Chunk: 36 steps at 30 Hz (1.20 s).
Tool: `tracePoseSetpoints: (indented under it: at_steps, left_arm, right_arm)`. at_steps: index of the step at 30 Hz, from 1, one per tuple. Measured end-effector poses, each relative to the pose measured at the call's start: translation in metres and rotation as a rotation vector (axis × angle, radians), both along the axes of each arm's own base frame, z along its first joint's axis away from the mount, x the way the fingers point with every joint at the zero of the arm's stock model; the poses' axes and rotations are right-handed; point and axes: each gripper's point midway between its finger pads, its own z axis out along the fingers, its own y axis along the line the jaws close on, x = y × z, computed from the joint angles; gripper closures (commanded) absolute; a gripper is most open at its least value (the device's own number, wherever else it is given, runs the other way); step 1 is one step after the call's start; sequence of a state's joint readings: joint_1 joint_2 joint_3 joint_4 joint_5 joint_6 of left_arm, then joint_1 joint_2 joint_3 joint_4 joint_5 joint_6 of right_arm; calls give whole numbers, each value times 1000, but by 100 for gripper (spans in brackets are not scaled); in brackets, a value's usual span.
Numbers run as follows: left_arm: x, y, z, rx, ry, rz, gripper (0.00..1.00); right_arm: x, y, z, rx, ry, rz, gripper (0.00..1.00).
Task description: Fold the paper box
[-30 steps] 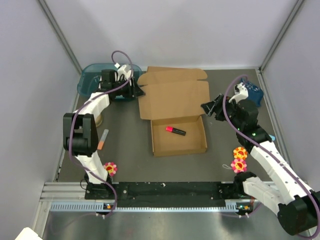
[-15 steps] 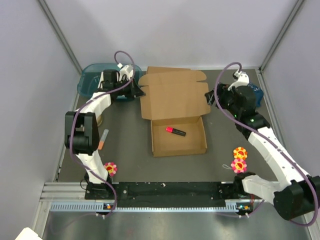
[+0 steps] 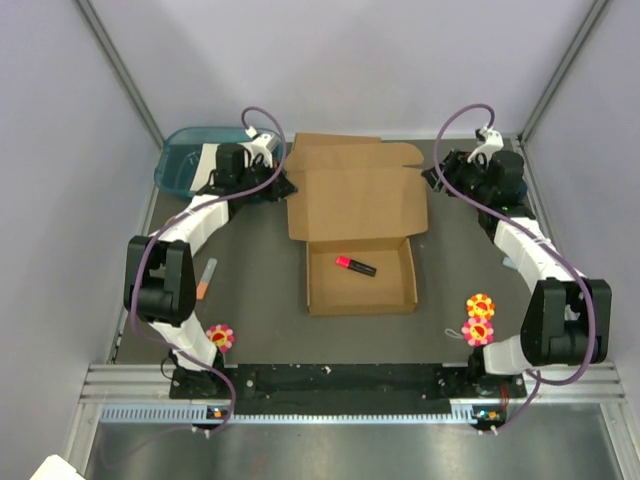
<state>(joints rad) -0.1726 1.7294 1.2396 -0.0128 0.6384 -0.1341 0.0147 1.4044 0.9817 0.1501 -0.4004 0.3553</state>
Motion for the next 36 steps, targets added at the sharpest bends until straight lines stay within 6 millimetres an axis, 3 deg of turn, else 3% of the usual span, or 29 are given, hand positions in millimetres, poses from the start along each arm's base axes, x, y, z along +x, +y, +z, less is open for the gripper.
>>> tracePoseSetpoints:
  at_steps: [8, 20, 27, 36]
  left_arm:
    - [6, 6, -1, 31, -29, 35, 100]
    - [-2, -2, 6, 41, -73, 19, 100]
    - [-5, -7, 12, 50, -100, 10, 100]
    - [-5, -7, 12, 58, -108, 8, 100]
  right_arm:
    - [2, 13, -15, -9, 2, 110, 40]
    - [26, 11, -61, -27, 83, 106, 40]
    - [44, 12, -49, -24, 40, 110, 44]
    - [45, 19, -45, 5, 33, 151, 48]
